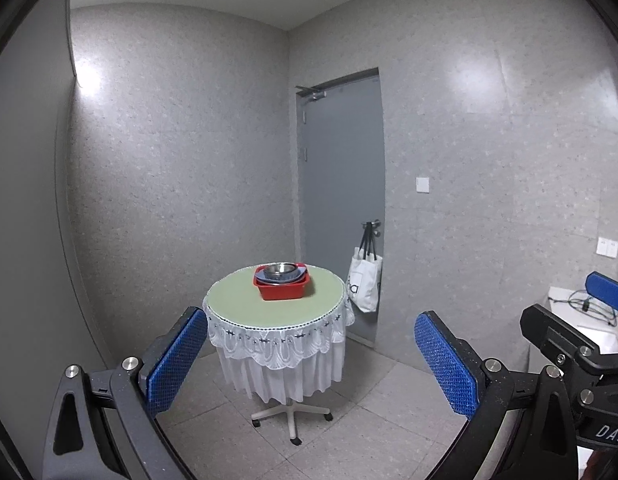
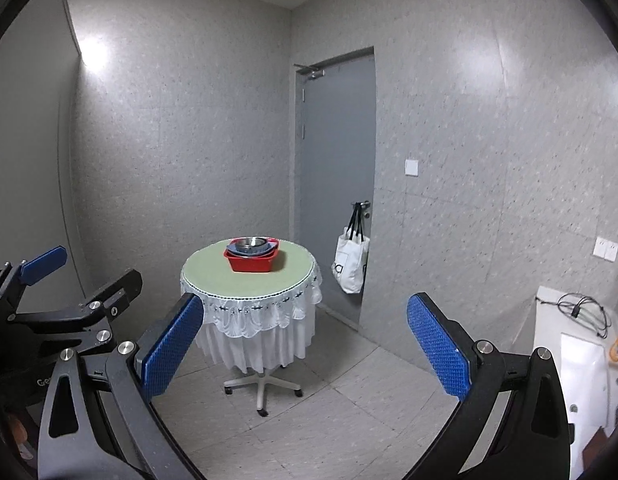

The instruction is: Organize plates and bowls

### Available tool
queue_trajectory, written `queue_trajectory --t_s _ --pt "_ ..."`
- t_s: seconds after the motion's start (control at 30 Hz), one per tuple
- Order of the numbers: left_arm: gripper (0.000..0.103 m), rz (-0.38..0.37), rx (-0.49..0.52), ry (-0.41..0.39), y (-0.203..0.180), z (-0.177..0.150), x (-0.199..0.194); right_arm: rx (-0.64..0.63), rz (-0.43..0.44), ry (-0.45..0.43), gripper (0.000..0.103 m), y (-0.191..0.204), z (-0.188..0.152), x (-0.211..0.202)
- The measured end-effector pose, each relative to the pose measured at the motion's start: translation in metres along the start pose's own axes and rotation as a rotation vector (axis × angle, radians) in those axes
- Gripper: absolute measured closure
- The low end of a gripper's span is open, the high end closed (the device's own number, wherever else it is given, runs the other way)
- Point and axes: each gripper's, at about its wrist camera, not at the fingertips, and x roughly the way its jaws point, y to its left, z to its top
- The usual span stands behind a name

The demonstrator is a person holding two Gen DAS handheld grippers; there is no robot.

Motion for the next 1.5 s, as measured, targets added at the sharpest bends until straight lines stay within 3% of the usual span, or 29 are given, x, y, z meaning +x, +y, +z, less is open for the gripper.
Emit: queue_trajectory --t_s 0.43,0.87,1.5 --pt "0.001 -0.001 0.002 -0.009 -0.017 0.004 -0.032 -0.011 0.009 -0.005 0.000 -0.036 -0.006 -0.031" --pt "0.001 -0.011 0.031 -0.022 -0.033 0.012 -0.013 0.011 0.014 -0.017 0.000 -0.070 -0.006 -0.032" --pt "0.001 -0.014 0.020 -0.022 -0.035 0.011 0.019 0.017 0.025 -0.019 0.000 -0.072 -0.005 -0.020"
